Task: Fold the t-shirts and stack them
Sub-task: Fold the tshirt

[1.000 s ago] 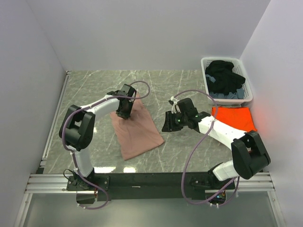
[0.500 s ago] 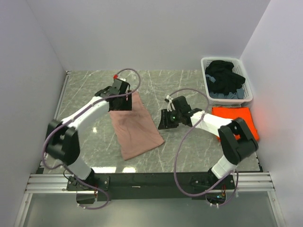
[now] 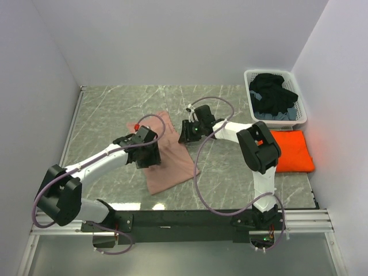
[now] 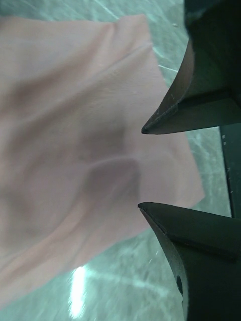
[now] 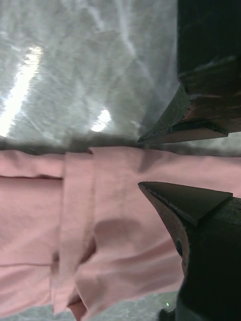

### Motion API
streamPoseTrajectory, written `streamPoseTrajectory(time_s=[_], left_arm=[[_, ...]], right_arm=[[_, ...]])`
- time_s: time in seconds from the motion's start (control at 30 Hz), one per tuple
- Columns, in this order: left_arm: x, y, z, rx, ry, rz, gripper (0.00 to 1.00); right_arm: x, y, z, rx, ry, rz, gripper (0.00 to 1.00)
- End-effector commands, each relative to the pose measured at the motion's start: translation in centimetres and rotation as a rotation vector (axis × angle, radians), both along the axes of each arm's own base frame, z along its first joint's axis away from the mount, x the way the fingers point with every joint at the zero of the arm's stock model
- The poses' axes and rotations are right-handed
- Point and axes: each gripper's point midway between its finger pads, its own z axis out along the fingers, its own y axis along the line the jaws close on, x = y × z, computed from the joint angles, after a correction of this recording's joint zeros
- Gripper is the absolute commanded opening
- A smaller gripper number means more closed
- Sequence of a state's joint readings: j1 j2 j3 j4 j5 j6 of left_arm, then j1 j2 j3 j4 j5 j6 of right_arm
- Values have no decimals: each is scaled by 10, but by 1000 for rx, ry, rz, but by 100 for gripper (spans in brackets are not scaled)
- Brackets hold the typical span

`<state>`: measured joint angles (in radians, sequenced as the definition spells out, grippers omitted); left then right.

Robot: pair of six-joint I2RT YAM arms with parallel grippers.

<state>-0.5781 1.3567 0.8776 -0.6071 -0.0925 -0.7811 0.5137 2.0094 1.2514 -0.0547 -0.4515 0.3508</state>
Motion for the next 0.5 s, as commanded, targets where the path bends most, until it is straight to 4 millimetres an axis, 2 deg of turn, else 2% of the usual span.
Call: streamPoseTrajectory(time_s=[0.0, 0.03, 0.13, 0.23, 0.27, 0.37, 0.47], left_arm=[[-9, -19, -7, -82, 37, -3, 62], [-15, -19, -14, -73, 58, -9, 62], [-27, -16, -30, -55, 114, -7, 59], [-39, -11, -44, -41, 166, -4, 55], [-42, -9, -48, -34, 178, -3, 54], [-54, -6, -60, -25, 223, -12, 52], [-62, -3, -68, -24, 247, -19, 52]], right_arm=[[14, 19, 7, 33, -41, 24, 43], [15, 18, -2, 24, -26, 21, 43], [18, 22, -7, 25, -21, 23, 41], [23, 23, -10, 23, -21, 21, 32], [24, 24, -10, 23, -18, 20, 25], [30, 23, -9, 16, -24, 11, 13], [38, 21, -7, 9, -25, -15, 10]])
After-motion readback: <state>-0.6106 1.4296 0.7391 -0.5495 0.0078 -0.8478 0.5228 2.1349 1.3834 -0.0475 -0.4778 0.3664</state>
